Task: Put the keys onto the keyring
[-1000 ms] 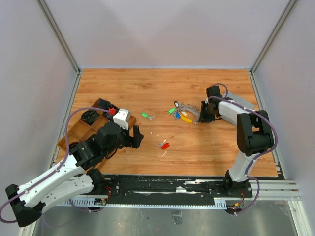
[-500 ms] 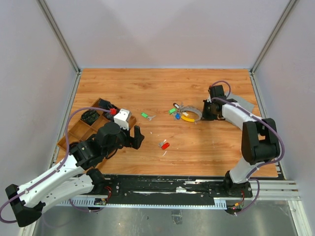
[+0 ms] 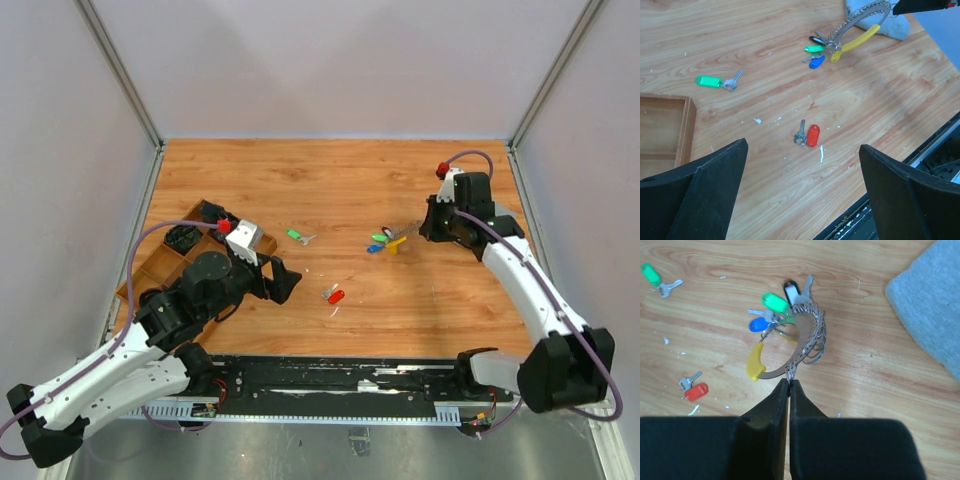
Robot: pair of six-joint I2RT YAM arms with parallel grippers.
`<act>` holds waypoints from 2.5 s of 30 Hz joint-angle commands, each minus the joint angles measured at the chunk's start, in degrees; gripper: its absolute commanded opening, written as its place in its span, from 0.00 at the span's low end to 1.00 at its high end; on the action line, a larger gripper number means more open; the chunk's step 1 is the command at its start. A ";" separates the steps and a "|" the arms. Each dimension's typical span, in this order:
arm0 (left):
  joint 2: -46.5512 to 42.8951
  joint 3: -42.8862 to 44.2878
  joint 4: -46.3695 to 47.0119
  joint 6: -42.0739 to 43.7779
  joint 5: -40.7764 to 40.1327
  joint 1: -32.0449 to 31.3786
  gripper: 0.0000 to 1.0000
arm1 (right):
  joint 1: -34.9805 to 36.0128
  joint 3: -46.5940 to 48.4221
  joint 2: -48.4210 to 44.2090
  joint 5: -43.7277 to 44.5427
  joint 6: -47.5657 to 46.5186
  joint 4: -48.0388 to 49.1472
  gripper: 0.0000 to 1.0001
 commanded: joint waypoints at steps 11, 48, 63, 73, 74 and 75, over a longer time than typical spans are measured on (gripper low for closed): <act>5.19 6.78 6.93 1.80 8.89 -0.22 0.98 | 2.16 1.61 -22.88 -10.05 -11.44 -3.85 0.01; 2.71 6.78 29.99 19.67 29.63 -8.37 0.35 | 29.37 0.26 -30.37 -22.77 -27.66 14.18 0.00; 9.31 10.21 32.12 26.71 31.10 -8.44 0.32 | 29.59 -0.52 -30.88 -27.92 -28.34 22.94 0.00; 12.79 11.63 35.30 25.66 30.59 -9.93 0.25 | 30.40 -0.34 -30.30 -29.51 -28.61 23.07 0.00; 13.04 11.64 35.44 25.67 30.39 -10.16 0.25 | 30.47 -0.41 -30.24 -29.49 -28.62 23.21 0.00; 13.30 11.71 35.59 25.63 30.29 -10.24 0.24 | 30.66 -0.44 -30.14 -29.57 -28.70 23.23 0.00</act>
